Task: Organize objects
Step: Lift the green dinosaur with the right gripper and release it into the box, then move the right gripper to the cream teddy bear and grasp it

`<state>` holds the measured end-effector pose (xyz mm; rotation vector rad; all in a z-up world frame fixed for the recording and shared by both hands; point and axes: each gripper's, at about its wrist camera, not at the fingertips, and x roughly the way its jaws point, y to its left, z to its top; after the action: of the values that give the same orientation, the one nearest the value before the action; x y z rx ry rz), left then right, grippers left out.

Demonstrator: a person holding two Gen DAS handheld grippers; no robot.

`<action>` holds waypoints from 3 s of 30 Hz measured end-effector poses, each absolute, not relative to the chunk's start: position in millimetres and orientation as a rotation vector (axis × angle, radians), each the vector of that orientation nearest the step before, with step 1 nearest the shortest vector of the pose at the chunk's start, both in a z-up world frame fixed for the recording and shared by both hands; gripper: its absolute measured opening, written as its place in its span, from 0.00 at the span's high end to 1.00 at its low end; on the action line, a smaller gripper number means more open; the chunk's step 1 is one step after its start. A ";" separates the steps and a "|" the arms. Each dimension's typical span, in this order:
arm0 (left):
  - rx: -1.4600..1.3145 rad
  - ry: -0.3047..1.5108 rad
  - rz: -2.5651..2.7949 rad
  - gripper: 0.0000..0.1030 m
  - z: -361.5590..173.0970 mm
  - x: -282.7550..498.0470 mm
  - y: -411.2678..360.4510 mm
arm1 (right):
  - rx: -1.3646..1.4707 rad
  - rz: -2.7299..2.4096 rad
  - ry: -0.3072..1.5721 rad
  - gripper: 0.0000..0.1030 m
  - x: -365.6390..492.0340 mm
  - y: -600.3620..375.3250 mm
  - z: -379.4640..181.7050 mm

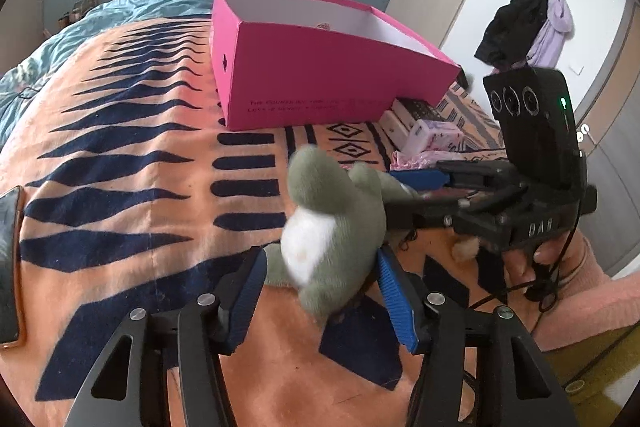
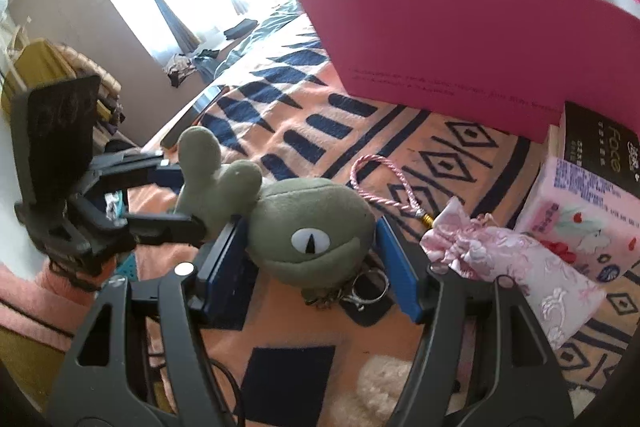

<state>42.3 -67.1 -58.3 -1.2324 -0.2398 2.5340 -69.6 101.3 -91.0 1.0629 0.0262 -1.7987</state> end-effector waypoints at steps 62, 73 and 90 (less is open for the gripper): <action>-1.291 -0.100 2.740 0.52 12.7 -231.7 -84.2 | 0.873 -2.110 0.170 0.35 -273.6 63.3 36.3; -1.101 -0.071 2.724 0.42 28.6 -163.5 -67.6 | 0.900 -2.085 0.114 0.33 -237.1 116.3 34.0; -0.921 0.009 2.462 0.31 32.8 -57.0 9.8 | 0.824 -2.045 0.004 0.33 -130.8 202.7 31.6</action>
<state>-57.0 9.8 32.8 -0.9207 0.0094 2.4619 -130.8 202.7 31.6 0.8239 0.0038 -2.0450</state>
